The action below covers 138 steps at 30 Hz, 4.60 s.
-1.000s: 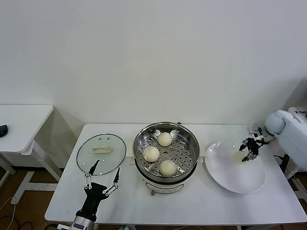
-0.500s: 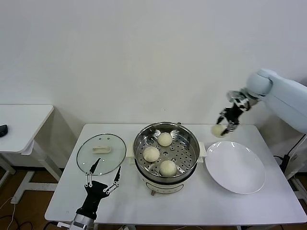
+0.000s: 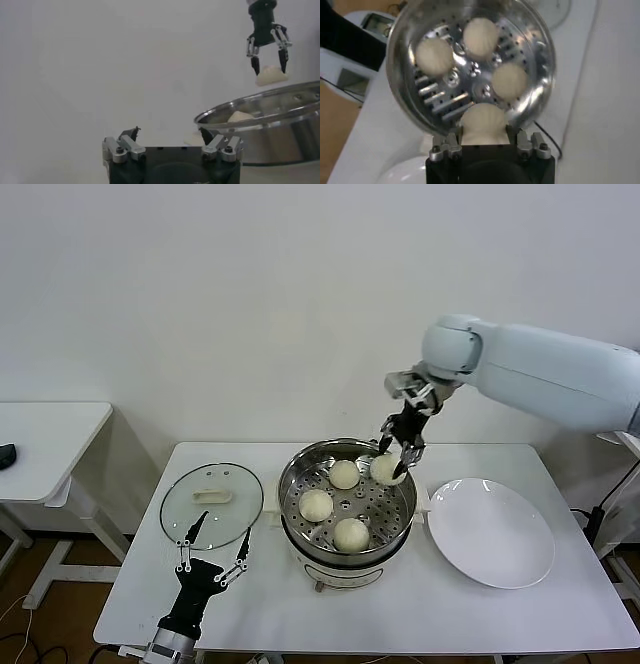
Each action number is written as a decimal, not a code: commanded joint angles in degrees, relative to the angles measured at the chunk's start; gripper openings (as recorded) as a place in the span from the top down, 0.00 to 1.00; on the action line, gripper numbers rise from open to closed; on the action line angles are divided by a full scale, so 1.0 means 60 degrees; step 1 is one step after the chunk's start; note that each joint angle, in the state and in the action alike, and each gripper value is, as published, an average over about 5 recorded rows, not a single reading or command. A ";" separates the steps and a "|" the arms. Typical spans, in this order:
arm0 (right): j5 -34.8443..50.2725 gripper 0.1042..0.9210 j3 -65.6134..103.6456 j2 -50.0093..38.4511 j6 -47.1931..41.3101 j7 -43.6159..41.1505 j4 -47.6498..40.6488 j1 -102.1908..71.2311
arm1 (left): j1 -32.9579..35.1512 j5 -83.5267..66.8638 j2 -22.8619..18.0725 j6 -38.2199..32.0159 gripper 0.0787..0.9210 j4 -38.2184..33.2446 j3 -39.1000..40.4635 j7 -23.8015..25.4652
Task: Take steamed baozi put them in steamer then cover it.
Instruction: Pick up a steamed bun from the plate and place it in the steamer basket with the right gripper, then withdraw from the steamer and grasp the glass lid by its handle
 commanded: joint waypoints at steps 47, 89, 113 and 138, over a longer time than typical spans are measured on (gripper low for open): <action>0.0556 0.12 0.3549 -0.2222 0.1127 0.7494 0.2978 -0.2503 | -0.0081 -0.0064 0.0108 0.0089 0.12 0.0022 -0.0066 -0.0026; -0.1968 0.12 1.9305 0.0816 0.5015 1.4605 0.3128 -2.0143 | -0.2522 1.0308 0.1259 0.1768 0.12 0.3813 -0.0740 -0.1470; -0.2551 0.12 1.9401 0.1299 0.5007 1.4558 0.3081 -2.0393 | -0.4803 1.0991 0.0626 0.2642 0.12 0.5743 0.0247 -0.1621; -0.2818 0.12 1.9332 0.1360 0.5028 1.4594 0.2877 -2.0370 | -0.5972 1.0856 -0.0051 0.3023 0.12 0.7150 0.0631 -0.1651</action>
